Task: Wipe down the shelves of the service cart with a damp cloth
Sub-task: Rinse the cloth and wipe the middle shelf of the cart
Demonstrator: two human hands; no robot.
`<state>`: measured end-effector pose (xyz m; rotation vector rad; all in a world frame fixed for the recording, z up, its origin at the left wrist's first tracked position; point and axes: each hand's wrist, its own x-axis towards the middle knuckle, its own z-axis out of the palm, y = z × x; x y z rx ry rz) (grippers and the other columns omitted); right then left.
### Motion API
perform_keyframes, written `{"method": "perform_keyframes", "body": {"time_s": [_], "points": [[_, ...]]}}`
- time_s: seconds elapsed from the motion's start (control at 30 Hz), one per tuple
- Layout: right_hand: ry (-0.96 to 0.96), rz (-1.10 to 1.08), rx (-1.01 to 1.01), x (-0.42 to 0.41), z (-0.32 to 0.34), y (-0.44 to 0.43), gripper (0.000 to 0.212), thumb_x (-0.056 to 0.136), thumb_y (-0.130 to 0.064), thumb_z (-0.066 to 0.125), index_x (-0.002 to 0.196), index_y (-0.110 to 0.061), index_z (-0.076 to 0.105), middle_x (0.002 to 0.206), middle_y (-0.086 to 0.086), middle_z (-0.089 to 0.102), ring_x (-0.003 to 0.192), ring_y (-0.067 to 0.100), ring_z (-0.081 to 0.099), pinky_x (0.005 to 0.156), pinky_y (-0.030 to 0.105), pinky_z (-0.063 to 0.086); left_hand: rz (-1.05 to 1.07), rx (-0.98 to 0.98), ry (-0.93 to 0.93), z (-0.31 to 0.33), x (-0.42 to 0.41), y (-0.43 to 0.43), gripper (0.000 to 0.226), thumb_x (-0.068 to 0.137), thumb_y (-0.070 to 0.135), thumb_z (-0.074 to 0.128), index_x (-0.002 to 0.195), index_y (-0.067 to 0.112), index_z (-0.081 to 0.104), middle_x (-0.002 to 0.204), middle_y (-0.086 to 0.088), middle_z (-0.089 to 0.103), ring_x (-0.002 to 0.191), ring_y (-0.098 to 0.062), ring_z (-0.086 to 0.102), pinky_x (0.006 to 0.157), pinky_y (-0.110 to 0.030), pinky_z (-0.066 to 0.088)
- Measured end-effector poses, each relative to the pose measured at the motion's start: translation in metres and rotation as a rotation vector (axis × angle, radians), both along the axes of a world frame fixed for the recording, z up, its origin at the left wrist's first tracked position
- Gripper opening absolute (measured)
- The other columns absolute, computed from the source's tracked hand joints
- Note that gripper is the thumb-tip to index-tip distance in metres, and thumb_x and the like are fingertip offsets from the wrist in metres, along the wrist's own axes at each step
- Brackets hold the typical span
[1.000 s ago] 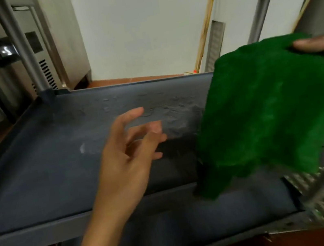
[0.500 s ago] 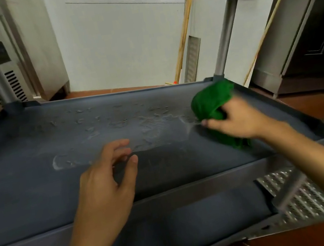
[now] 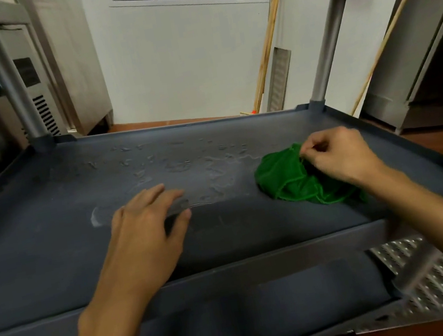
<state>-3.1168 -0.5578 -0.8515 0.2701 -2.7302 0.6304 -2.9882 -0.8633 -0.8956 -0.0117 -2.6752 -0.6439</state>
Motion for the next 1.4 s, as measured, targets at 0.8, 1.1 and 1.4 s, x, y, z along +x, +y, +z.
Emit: {"method": "perform_keyframes", "body": {"time_s": [0.8, 1.1, 1.4], "points": [[-0.445, -0.206, 0.359, -0.059, -0.044, -0.131, 0.114, 0.082, -0.082, 0.030, 0.154, 0.001, 0.000, 0.159, 0.030, -0.009, 0.147, 0.048, -0.006, 0.119, 0.058, -0.003, 0.000, -0.169, 0.277, -0.012, 0.032, 0.028, 0.055, 0.094, 0.065, 0.037, 0.058, 0.024, 0.037, 0.053, 0.008, 0.041, 0.054, -0.012, 0.049, 0.048, -0.030, 0.036], [-0.439, 0.149, 0.461, -0.028, -0.042, -0.138, 0.099, 0.090, -0.073, 0.028, 0.156, -0.008, -0.004, 0.161, 0.022, -0.014, 0.149, 0.040, -0.010, 0.120, 0.056, -0.001, 0.017, -0.405, 0.366, -0.023, 0.034, 0.036, 0.054, 0.097, 0.049, 0.041, 0.051, 0.020, 0.042, 0.046, 0.000, 0.050, 0.040, -0.029, 0.052, 0.044, -0.026, 0.026], [-0.460, 0.513, 0.571, 0.019, -0.026, -0.098, 0.080, 0.094, -0.068, 0.029, 0.155, -0.034, -0.010, 0.162, -0.003, -0.022, 0.151, 0.021, -0.014, 0.121, 0.056, -0.001, 0.069, -0.444, 0.463, -0.026, 0.032, 0.036, 0.058, 0.098, 0.053, 0.030, 0.051, 0.020, 0.041, 0.046, -0.001, 0.053, 0.039, -0.031, 0.053, 0.046, -0.025, 0.027]]}}
